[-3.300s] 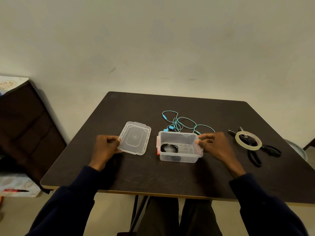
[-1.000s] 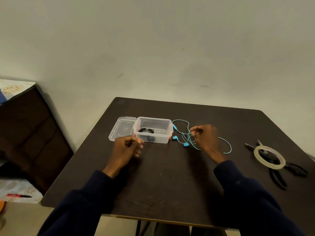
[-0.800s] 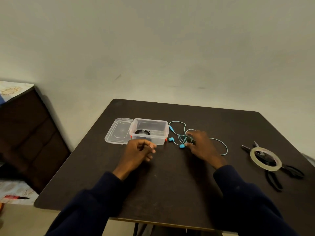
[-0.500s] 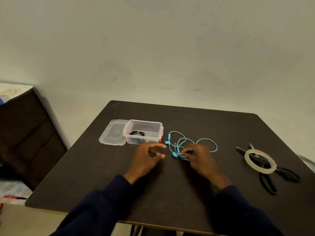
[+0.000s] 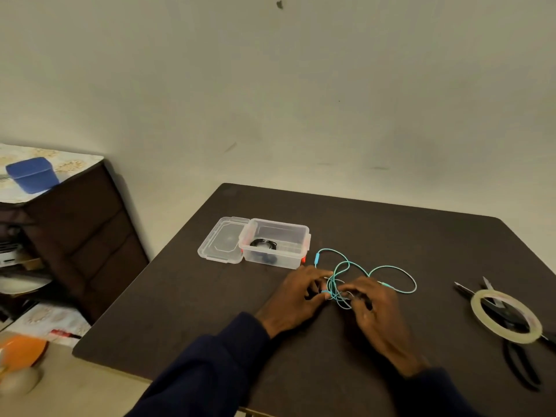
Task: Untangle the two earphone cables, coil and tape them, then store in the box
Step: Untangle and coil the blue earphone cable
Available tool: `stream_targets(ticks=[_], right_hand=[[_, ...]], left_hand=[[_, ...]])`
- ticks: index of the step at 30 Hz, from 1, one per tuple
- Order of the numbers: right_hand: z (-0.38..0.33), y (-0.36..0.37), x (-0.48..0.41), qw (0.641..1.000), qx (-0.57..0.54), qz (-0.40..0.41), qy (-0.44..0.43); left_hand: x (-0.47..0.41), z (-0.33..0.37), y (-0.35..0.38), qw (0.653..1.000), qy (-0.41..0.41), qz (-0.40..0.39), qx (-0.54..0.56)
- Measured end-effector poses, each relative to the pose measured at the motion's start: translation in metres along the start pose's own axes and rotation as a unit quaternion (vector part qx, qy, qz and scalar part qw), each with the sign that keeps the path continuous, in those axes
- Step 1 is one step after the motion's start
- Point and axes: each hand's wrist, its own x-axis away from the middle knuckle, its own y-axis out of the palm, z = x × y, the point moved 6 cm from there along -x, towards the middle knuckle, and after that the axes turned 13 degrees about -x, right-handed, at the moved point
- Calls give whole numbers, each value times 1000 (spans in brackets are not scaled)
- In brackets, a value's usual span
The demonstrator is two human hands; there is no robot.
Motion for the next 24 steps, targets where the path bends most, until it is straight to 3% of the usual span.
stream_targets(ticks=[5,9,16,18,20,22,24], right_hand=[[17,-5,1,994,92,45,37],[22,0,3,984,169,3,53],[-4,7,6,996,37,-78,-19],[-8,1,6,999,-9,-36,-28],[-1,-16,4,998,-9,56,-5],[10,-36,5,987,53,147,36],[22,-48,8,973,124,177,86]], left_hand=[[-3,-5,-10,997,-20,55,52],[-4,-7,-10,993,-38,67,90],[1,-15,-13,966,-103,80,225],[5,-14,-15,966,-114,79,220],[9,-9,-18,971,-121,89,186],[10,-3,-16,986,-92,87,113],[9,0,-9,996,-58,50,35]])
